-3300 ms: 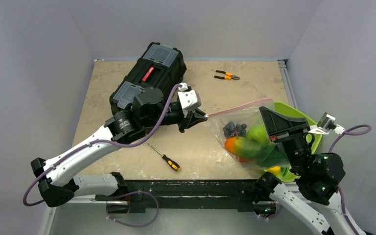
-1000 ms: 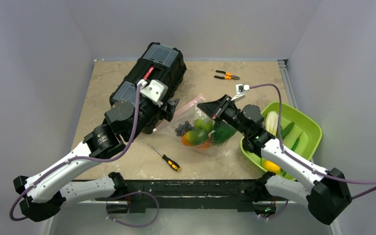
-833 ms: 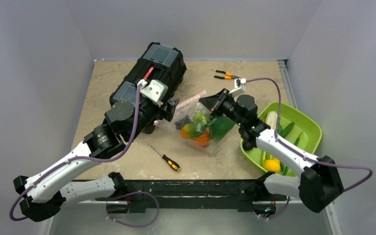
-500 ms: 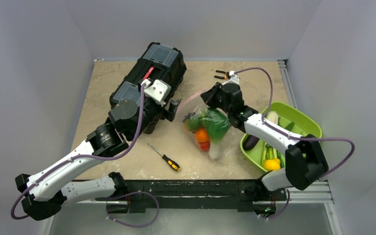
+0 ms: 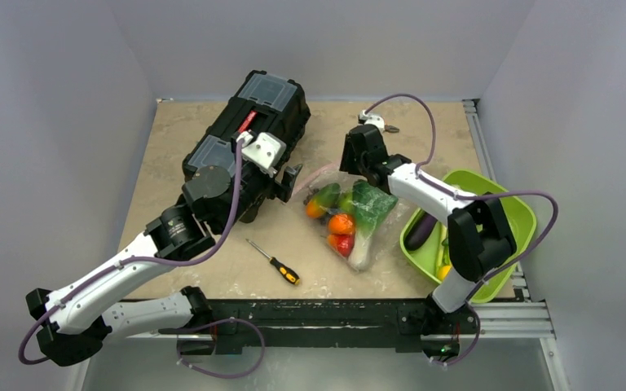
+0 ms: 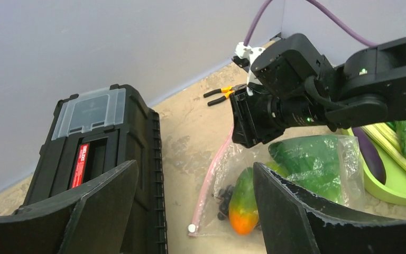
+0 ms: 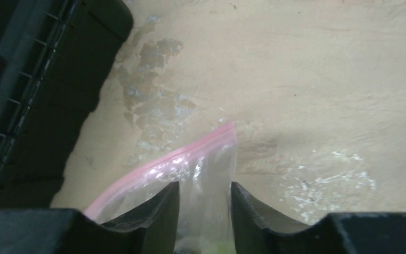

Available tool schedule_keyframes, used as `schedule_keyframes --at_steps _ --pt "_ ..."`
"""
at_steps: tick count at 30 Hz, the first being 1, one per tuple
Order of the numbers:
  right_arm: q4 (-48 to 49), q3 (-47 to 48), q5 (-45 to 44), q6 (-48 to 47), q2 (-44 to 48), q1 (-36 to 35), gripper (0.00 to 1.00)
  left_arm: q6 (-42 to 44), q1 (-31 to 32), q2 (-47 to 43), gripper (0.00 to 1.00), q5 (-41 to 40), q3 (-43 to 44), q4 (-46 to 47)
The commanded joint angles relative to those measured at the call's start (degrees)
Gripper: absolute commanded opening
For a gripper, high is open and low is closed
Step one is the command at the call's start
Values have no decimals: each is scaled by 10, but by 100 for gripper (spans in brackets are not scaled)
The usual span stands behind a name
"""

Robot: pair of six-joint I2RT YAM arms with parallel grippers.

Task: Place the food in the zip-top bag and seal the zipper
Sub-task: Place the zipper food storage bag at the center of the board, then reset both arms

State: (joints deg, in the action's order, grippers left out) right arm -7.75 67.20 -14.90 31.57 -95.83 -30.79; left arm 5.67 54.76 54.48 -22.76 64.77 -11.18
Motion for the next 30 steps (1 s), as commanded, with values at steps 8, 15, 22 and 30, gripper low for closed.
schedule_keyframes --at_steps 8,15,22,30 --pt "-148 47 -139 -127 152 -25 87 18 -3 3 80 -14 -1 25" --pt "-188 -18 -88 -141 338 -39 99 11 -3 -43 88 -63 -7 37" --pt "-223 -41 -83 -135 565 -39 99 -10 -3 -123 91 -110 -17 31" --pt "-285 -1 -95 -136 701 -39 99 -167 -4 -273 93 -147 5 -174"
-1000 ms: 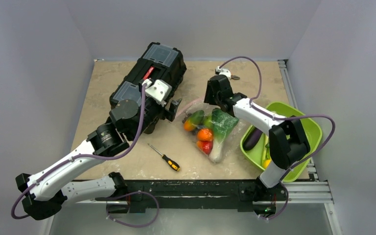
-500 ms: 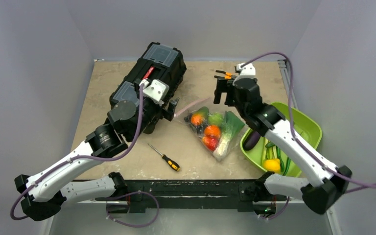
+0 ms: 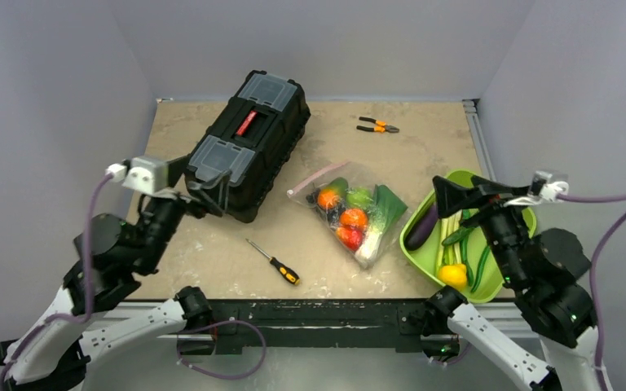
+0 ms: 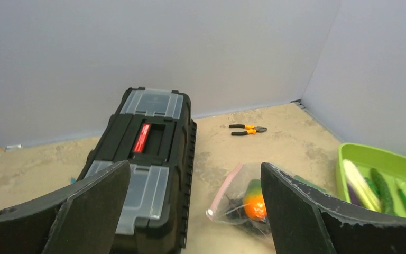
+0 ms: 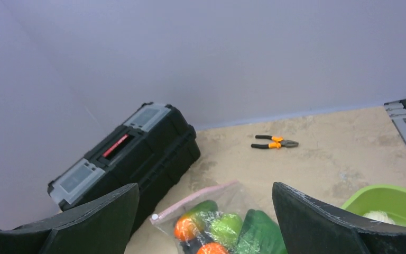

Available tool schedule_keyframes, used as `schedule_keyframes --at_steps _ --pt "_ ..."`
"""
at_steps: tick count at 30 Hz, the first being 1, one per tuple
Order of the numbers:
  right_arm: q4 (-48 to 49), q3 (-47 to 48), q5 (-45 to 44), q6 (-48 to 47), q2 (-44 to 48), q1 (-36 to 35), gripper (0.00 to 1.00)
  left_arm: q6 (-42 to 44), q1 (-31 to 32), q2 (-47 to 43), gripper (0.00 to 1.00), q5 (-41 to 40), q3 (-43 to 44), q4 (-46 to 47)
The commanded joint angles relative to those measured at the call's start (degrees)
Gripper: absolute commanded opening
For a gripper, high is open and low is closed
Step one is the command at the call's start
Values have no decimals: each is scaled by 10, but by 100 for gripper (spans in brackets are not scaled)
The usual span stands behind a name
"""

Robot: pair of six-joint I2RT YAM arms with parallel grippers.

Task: Place the food in the zip-top bag and seal the zipper
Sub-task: Reset both arms

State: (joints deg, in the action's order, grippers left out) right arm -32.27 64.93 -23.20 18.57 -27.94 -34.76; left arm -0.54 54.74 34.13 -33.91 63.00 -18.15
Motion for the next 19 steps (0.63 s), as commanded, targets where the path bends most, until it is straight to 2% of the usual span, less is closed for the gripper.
schedule_keyframes --at_steps 1,5,9,15,17,19 --pt "-46 29 -20 -5 28 1 99 -129 -3 -89 93 -39 21 -126" --pt "-78 57 -53 2 39 1 99 -201 -3 -153 94 -55 19 -210" --pt "-91 74 -81 2 46 1 99 -222 -3 -181 94 -54 26 -241" --pt "-124 90 -119 25 48 1 99 -231 -3 -160 94 -58 53 -276" --pt "-136 81 -110 62 56 1 99 -238 -3 -152 94 -56 56 -280" --pt "-111 60 -84 59 71 4 99 -242 -3 -145 94 -50 57 -275"
